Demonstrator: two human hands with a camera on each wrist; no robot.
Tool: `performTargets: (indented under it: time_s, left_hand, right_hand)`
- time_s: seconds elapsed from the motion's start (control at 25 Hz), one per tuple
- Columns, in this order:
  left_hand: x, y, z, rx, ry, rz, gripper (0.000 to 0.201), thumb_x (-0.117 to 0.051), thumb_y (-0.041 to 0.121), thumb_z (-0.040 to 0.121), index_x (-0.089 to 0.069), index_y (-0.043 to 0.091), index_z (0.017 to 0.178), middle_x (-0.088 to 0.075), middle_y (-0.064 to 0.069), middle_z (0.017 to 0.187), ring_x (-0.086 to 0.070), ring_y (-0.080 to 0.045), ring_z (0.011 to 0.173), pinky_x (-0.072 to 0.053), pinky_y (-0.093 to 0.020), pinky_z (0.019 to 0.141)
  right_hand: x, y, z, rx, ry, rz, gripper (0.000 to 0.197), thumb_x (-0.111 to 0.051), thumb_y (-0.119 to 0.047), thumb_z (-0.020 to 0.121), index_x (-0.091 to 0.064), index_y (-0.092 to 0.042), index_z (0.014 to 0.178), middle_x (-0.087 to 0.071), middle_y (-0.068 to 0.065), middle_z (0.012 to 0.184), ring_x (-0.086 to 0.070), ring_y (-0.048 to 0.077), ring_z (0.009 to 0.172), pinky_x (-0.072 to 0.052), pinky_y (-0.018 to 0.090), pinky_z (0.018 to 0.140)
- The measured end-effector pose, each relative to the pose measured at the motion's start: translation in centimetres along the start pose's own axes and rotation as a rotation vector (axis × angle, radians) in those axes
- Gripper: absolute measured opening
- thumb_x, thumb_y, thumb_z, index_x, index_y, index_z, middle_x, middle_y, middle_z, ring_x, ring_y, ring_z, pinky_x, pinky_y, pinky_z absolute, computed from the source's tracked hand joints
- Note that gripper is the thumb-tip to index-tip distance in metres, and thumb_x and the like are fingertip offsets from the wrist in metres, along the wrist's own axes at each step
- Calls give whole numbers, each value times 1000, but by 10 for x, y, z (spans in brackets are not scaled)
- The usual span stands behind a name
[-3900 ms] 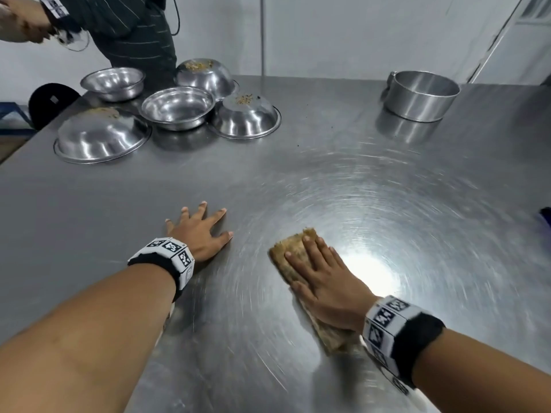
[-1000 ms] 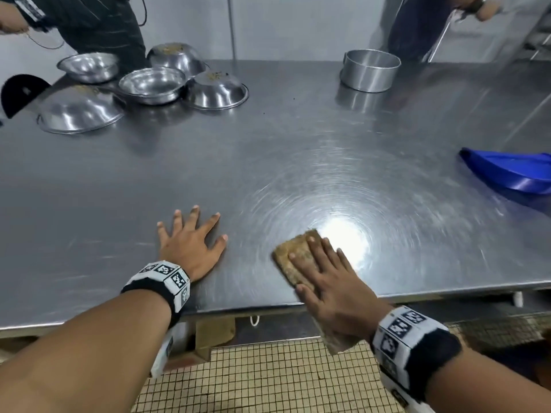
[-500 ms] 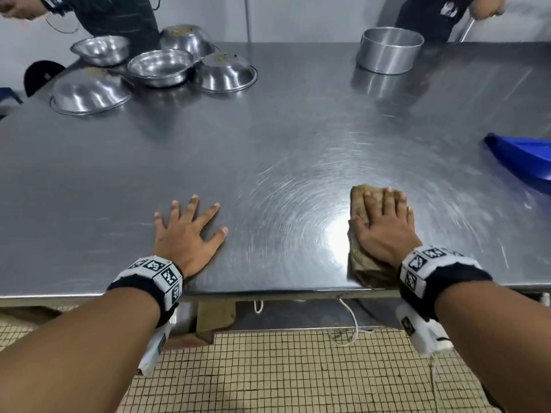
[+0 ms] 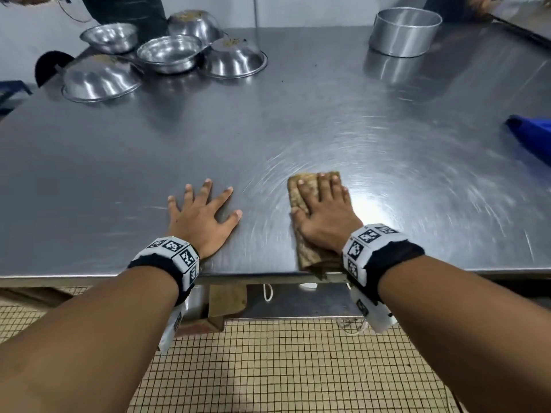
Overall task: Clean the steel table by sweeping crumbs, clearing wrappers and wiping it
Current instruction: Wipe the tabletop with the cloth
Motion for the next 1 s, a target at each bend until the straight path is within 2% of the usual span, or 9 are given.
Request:
performTargets:
  time_s: [0.24,0.32,0.44,0.6,0.76,0.88,1.0]
  left_hand:
    - [0,-2,-4,-58,-13,-60,61,-31,69,90,-30,46,146,-14,5,163,-6,-29,150,1,-57,118]
    - [1,-12,-15,-96,-14,-93,66,-28,70,85,-32,44,146,-16,5,163,-7,-26,150,0,-55,119]
    - [9,-53,-35,-109,11,-37,79,-16,75,76,-31,44,147,-19,3,162,-10,-27,149,-2,-54,119]
    - [18,-124,-45,-25,12,13,84,-12,78,74,-29,43,148,-18,-1,162,-12,-31,149,-5,-56,118]
    - [12,-141,-46,30,14,0,81,-9,77,76,-24,46,149,-14,1,163,-9,-31,149,-5,-54,119]
    - [9,-143,-44,39,18,11,76,-9,76,79,-21,48,149,-11,3,163,-7,-30,149,-4,-53,119]
    - [8,-144,-43,33,16,16,67,-17,74,87,-19,48,149,-10,4,164,-5,-29,150,-3,-53,119]
  right_hand:
    - [-21,-44,-55,171,7,-61,66,-18,-56,97,2,-28,154,18,12,159,22,30,145,11,43,118]
    - [-24,-35,-75,169,7,-56,67,-18,-58,97,1,-29,154,19,10,159,23,27,145,12,40,118]
    - [-23,-19,-88,77,14,-77,73,-11,-67,92,2,-29,154,16,10,160,20,26,146,12,40,117]
    - [-15,-24,-80,-48,77,-70,77,-11,-65,90,-4,-25,154,8,13,161,13,31,147,9,41,117]
    - [-15,-38,-59,-148,84,-29,70,-13,-60,94,2,-27,155,13,11,161,16,31,147,6,45,120]
    - [-21,-71,-41,-127,71,0,67,-14,-57,96,3,-30,154,14,11,161,18,33,146,8,47,119]
    - [-31,-118,-26,-57,54,10,64,-14,-56,96,2,-34,154,14,13,160,20,35,145,9,49,119]
Point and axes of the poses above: each hand's wrist, its own z-axis towards the middle knuckle, its own x-axis out of the back of the hand, y = z × x, the point moved 10 cm from there along z, towards the middle knuckle
